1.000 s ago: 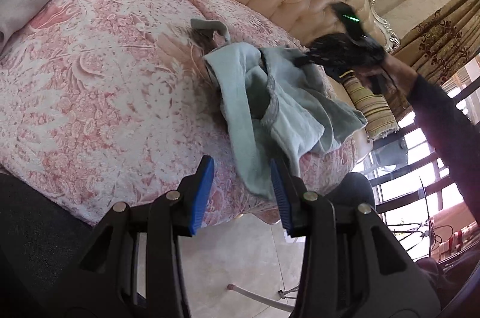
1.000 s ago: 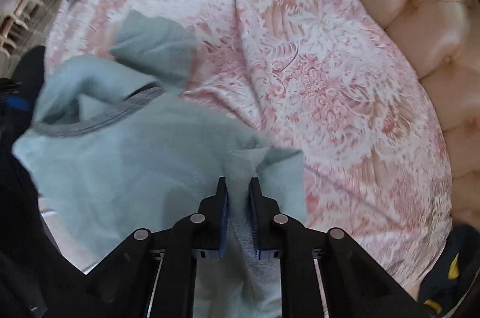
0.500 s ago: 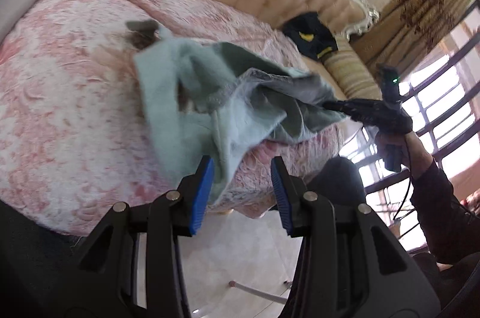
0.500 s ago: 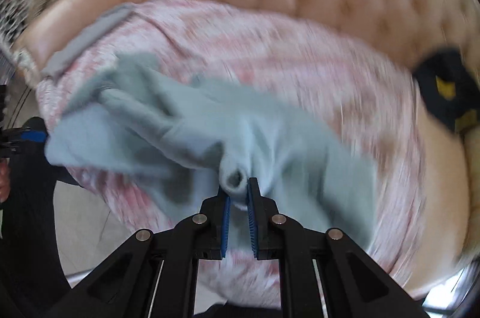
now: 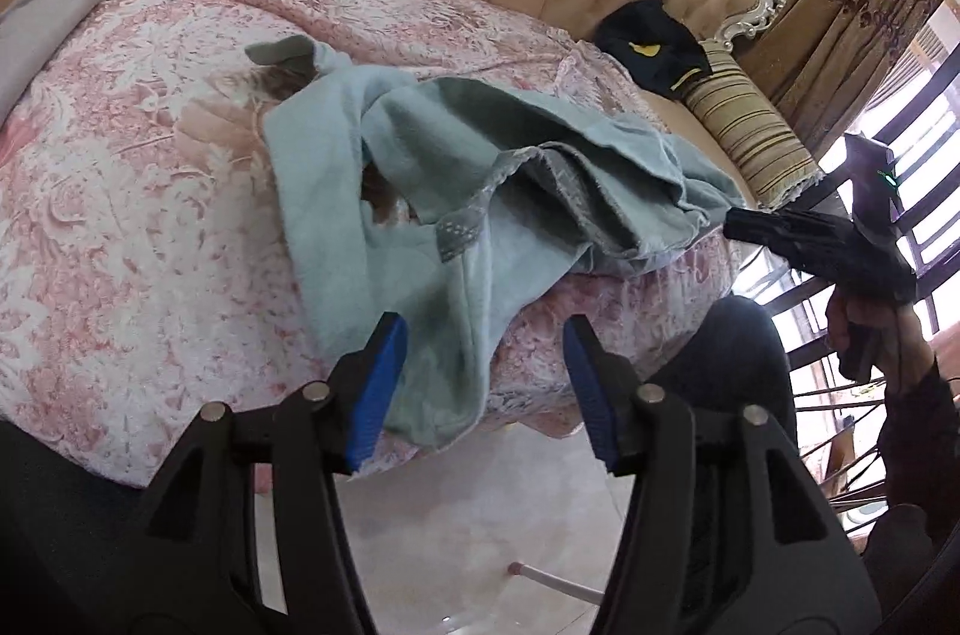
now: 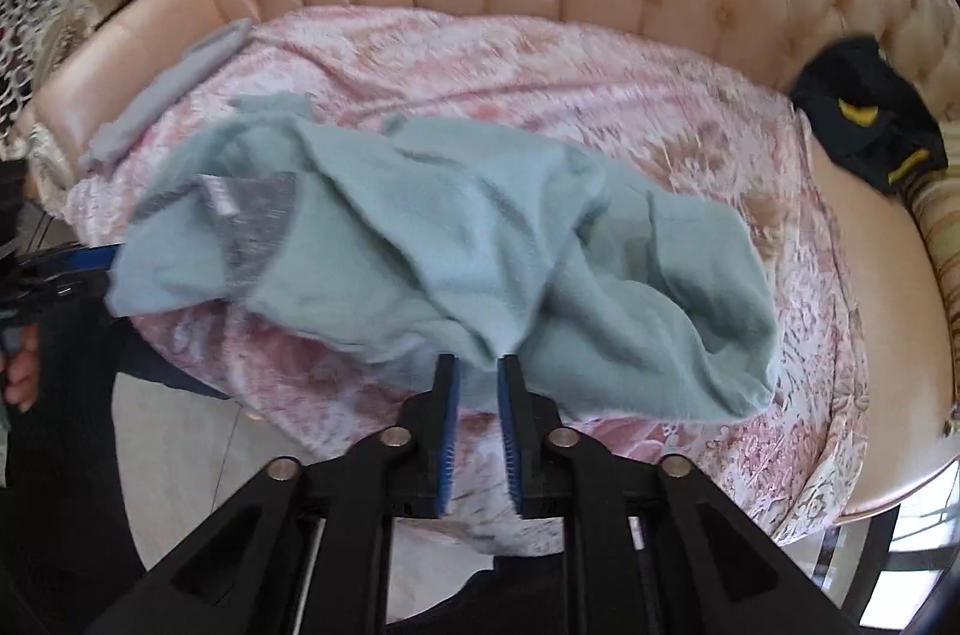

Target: Fold clothes

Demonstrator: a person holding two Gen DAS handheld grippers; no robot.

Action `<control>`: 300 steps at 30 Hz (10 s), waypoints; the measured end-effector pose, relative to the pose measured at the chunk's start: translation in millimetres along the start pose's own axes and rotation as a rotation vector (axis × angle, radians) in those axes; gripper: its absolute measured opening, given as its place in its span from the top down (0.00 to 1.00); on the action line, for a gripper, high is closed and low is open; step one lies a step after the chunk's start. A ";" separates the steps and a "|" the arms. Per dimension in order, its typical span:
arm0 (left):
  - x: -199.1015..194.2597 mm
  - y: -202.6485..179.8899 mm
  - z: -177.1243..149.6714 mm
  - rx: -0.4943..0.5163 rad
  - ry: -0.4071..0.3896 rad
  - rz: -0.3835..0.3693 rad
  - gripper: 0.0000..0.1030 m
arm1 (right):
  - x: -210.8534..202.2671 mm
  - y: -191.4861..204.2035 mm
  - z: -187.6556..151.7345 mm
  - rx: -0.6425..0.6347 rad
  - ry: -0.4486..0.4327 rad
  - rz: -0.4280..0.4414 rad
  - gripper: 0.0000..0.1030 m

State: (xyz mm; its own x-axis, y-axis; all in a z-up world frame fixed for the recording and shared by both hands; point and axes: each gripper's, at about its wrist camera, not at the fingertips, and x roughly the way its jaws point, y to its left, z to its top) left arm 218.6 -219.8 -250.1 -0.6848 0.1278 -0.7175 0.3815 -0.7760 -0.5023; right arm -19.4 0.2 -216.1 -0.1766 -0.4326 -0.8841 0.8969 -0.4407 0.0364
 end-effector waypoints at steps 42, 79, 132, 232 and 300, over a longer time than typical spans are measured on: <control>-10.5 -14.5 32.5 -0.027 -0.002 -0.083 0.93 | 46.0 147.3 -21.0 -0.523 -0.156 -0.315 0.16; -279.4 -173.0 206.8 0.445 -0.635 0.158 0.93 | -265.1 110.3 133.9 -0.391 -0.553 0.262 0.92; 59.7 140.8 314.4 -0.239 -0.086 0.255 0.36 | 98.4 -41.6 250.1 0.183 -0.146 -0.046 0.40; 187.4 -141.0 329.3 0.723 0.565 -0.251 0.90 | -1.9 -13.9 12.9 0.522 -0.150 0.126 0.95; 63.7 -4.6 53.3 0.689 0.411 -0.129 0.79 | -11.1 66.4 2.2 -0.275 -0.040 -0.092 0.29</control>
State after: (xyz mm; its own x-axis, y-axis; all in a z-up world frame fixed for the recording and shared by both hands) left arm 140.2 -241.0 -267.8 -0.3629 0.3545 -0.8618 -0.2447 -0.9286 -0.2789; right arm 41.2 -26.0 -202.8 -0.2730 -0.4335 -0.8588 0.9518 -0.2517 -0.1754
